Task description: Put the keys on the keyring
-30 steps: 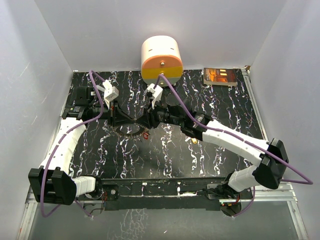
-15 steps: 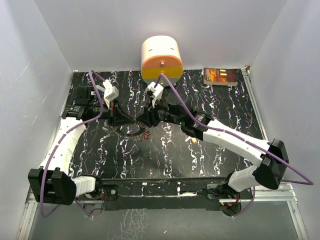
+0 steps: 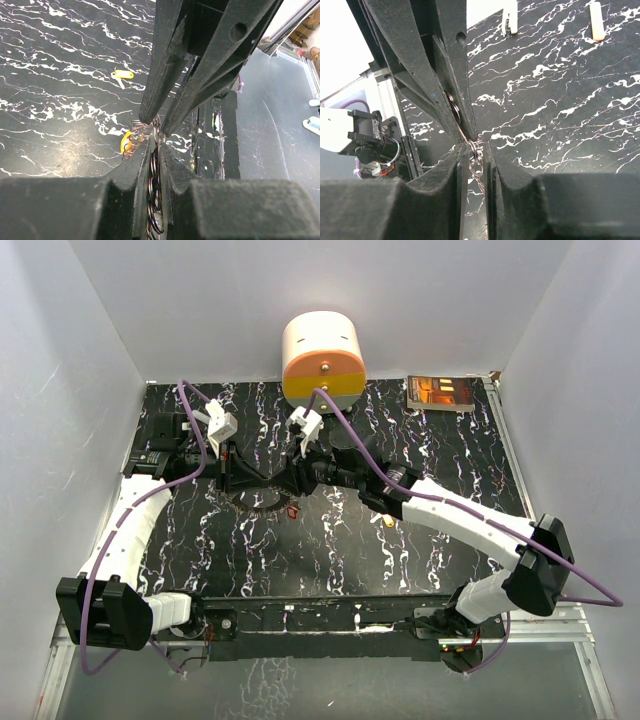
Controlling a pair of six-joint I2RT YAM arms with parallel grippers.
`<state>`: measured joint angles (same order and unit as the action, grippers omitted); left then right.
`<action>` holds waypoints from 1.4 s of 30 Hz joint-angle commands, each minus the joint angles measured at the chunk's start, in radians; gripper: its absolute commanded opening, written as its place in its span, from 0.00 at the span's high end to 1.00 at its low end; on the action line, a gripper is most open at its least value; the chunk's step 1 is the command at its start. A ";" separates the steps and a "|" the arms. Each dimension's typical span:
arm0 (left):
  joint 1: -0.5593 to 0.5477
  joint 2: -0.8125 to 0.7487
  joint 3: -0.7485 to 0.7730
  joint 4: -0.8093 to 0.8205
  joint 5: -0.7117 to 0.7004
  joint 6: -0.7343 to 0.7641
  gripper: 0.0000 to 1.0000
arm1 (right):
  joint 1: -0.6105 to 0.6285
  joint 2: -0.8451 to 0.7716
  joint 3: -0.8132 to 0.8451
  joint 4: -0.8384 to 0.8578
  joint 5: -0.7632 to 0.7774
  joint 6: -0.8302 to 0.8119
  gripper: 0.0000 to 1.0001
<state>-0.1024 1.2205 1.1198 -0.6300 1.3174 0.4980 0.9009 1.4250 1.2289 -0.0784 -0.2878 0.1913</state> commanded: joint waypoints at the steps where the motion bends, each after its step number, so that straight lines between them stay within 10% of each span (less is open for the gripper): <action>1: -0.007 -0.025 0.044 -0.006 0.068 0.024 1.00 | -0.002 -0.001 0.053 0.063 -0.013 -0.013 0.81; 35: -0.016 -0.026 0.029 0.015 0.024 0.014 1.00 | -0.002 -0.077 0.050 0.054 0.059 -0.013 0.92; 39: -0.015 -0.019 0.031 0.032 0.023 -0.001 0.66 | -0.002 -0.080 0.055 0.054 0.052 0.006 0.92; 42: -0.017 -0.015 0.035 0.036 0.027 -0.007 0.62 | -0.002 -0.070 0.066 0.052 0.028 0.019 0.92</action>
<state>-0.1162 1.2205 1.1198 -0.6060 1.3087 0.4870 0.9020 1.3994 1.2293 -0.1055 -0.2501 0.1928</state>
